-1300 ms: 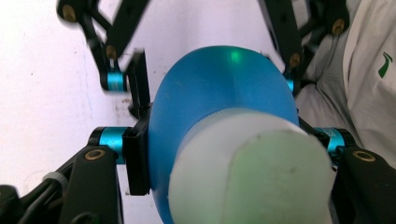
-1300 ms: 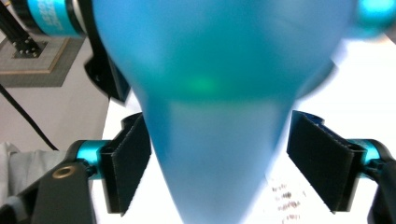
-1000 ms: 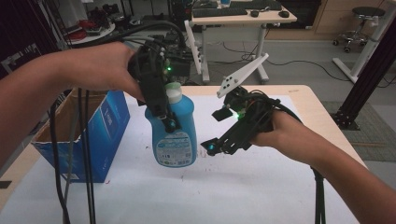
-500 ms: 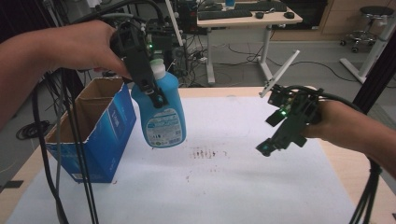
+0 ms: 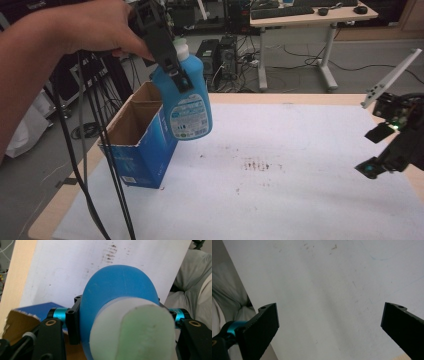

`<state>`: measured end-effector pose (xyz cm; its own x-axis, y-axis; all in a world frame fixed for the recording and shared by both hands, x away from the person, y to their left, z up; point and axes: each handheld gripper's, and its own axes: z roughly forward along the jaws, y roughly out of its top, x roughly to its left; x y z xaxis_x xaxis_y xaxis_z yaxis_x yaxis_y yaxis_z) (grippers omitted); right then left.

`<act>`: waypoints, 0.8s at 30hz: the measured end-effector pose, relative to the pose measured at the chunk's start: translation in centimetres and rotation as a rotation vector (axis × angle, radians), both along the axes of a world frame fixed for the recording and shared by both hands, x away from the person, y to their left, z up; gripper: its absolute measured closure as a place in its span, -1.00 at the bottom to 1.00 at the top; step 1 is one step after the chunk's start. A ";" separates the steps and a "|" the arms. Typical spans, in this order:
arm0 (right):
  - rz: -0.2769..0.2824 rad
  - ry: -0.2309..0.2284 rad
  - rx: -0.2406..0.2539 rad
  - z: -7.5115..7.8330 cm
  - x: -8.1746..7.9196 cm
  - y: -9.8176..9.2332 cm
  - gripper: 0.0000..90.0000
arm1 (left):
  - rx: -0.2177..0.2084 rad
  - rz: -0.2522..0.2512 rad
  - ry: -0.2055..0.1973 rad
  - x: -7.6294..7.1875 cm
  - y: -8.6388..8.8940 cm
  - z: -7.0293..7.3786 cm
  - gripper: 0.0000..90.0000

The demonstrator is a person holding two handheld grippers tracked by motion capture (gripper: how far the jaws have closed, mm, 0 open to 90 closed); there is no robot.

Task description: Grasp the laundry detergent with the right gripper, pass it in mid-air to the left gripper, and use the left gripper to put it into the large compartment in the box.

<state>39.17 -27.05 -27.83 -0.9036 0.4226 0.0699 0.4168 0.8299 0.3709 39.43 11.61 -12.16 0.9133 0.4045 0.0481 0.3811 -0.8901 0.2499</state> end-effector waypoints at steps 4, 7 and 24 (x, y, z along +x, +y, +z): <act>0.037 0.024 -0.031 -0.1 -0.2 -0.1 -0.98 | -0.001 0.035 -0.006 -0.2 1.5 0.9 -0.16; 0.040 0.009 -0.018 0.0 -0.2 -0.1 -0.98 | -0.005 0.054 -0.010 -0.3 2.6 1.4 -0.16; 0.037 -0.038 -0.032 0.1 -0.3 -0.4 -0.98 | -0.006 0.168 -0.035 -0.7 8.4 2.6 -0.16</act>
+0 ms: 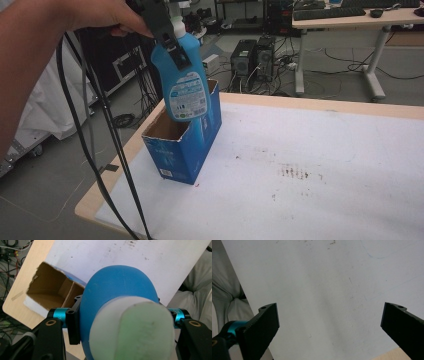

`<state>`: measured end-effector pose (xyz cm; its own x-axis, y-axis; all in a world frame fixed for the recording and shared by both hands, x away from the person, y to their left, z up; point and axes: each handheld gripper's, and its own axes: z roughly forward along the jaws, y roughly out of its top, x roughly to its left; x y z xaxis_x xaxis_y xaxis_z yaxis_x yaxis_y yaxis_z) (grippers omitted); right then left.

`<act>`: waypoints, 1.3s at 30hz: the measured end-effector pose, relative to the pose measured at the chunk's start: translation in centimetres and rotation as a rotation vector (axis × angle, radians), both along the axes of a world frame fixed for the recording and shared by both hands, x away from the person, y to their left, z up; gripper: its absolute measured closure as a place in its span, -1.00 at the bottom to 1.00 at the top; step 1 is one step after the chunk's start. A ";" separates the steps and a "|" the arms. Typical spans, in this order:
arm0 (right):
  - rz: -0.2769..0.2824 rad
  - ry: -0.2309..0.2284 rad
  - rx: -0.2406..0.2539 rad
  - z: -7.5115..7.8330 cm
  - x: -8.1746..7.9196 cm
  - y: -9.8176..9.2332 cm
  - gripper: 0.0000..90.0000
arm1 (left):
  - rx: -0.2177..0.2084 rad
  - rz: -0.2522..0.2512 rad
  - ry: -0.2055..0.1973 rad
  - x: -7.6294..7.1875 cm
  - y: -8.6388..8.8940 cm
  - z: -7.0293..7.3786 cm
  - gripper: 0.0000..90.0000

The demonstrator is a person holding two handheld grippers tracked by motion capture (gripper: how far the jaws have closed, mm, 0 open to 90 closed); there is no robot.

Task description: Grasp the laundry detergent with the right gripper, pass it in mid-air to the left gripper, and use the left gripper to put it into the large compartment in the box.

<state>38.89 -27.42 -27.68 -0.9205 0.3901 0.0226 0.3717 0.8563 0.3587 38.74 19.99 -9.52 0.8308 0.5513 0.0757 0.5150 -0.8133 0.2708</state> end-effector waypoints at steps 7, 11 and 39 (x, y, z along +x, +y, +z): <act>-0.002 0.003 0.002 0.0 0.1 -0.2 -0.98 | 0.009 0.061 -0.007 0.1 2.6 -1.0 -0.16; -0.008 0.003 0.005 0.1 0.1 -0.2 -0.98 | 0.021 0.079 -0.008 0.4 3.7 -2.2 -0.16; -0.016 0.031 -0.022 -1.5 0.2 0.2 -0.97 | 0.032 0.047 0.068 2.5 5.5 -13.8 -0.16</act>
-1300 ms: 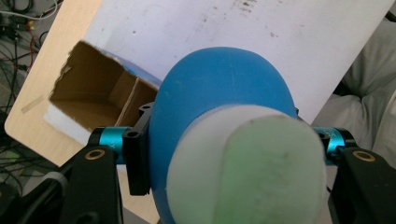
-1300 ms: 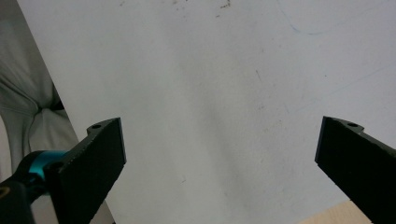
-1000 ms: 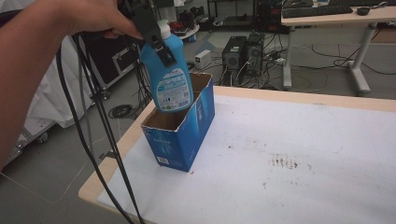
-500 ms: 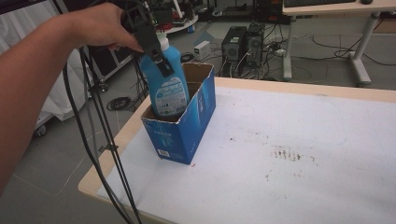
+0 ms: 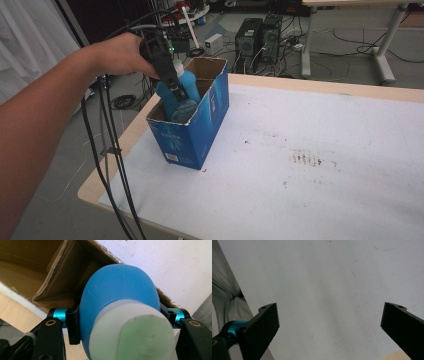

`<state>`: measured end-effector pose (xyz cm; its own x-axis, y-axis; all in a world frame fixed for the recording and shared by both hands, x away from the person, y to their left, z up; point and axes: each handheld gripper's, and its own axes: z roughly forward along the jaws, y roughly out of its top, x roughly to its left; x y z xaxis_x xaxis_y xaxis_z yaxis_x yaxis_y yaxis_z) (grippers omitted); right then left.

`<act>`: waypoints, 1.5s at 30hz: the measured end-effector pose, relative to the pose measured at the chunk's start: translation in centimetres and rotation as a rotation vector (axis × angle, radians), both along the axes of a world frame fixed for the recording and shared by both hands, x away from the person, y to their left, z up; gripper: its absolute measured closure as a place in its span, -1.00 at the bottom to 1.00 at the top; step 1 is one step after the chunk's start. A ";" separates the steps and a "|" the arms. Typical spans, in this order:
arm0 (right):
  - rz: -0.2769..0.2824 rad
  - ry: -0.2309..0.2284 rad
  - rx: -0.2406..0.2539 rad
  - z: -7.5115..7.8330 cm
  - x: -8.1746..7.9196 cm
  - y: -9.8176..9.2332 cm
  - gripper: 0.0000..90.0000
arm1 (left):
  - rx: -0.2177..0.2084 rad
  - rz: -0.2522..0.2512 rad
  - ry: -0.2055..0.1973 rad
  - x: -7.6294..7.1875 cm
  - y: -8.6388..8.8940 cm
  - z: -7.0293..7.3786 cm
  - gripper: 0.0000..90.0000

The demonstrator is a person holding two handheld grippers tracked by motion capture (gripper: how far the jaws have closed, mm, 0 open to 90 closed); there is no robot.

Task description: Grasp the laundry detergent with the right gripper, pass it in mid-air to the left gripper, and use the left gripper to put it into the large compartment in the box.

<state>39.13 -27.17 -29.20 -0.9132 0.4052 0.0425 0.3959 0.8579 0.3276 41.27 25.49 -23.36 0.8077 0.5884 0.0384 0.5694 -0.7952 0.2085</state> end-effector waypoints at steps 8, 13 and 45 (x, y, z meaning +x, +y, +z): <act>0.002 0.011 -0.005 -0.5 -0.1 0.2 -0.98 | 0.021 -0.003 0.031 0.6 0.0 -2.4 -0.16; 0.000 0.017 -0.009 -0.7 -0.1 0.2 -0.97 | 0.032 -0.005 0.046 0.9 -0.1 -3.5 -0.16; 0.002 0.028 -0.008 -1.4 -0.7 0.0 -0.97 | -0.033 0.058 0.001 1.2 1.0 -3.5 -0.36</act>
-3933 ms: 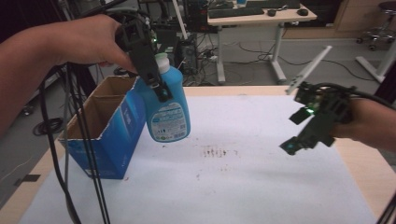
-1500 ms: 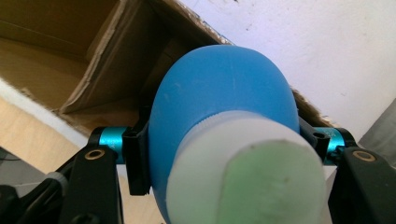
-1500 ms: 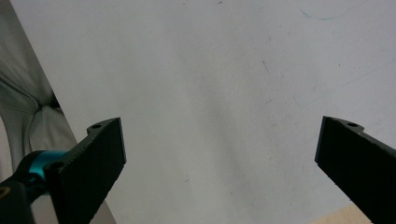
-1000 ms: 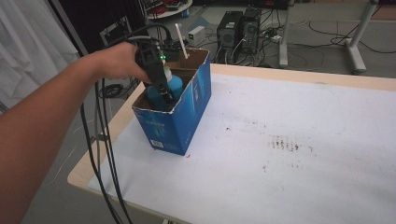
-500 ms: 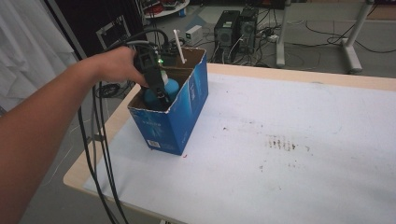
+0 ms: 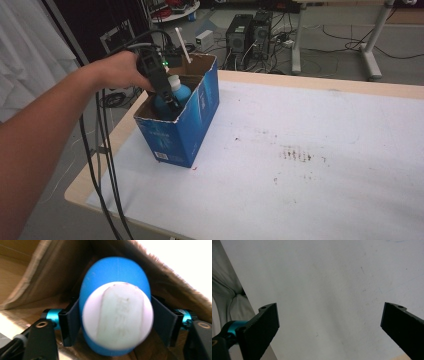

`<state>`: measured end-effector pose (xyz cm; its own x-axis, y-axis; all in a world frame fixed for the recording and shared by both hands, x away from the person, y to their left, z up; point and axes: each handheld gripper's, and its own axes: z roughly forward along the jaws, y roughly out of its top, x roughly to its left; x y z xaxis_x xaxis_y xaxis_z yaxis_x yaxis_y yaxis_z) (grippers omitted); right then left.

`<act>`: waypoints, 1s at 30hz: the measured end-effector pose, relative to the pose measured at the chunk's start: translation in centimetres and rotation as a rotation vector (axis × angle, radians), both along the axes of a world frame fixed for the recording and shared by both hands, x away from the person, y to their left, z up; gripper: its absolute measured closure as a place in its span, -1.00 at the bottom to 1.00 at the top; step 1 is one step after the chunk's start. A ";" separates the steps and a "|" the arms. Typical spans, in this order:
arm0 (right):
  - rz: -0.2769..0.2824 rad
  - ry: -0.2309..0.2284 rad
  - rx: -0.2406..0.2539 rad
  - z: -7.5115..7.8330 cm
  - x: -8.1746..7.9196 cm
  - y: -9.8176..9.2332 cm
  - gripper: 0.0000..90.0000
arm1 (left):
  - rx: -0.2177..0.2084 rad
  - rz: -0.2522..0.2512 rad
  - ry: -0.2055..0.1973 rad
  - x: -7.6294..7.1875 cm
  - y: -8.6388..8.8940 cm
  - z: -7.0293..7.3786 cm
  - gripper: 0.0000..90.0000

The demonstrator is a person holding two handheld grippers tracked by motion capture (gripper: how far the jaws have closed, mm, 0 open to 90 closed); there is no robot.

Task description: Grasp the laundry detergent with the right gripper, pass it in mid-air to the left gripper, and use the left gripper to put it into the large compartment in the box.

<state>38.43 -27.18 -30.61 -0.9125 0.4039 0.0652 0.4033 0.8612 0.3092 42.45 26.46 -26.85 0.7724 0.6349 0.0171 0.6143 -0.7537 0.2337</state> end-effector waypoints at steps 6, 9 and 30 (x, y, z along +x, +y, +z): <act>0.008 -0.003 0.002 0.0 0.0 0.2 -0.97 | -0.031 0.016 -0.024 -0.2 0.3 1.2 -0.46; 0.008 -0.002 -0.002 0.0 -0.1 0.5 -0.97 | -0.086 0.008 -0.057 -0.7 0.1 3.0 -0.46; 0.003 -0.034 0.030 0.8 -0.5 0.3 -0.97 | -0.203 -0.102 -0.148 -1.3 -5.3 9.0 -0.58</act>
<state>37.97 -26.92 -29.79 -0.9154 0.3999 0.0463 0.3900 0.8525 0.3481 41.16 21.16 -17.86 0.8313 0.5556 0.0145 0.4854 -0.7385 0.4681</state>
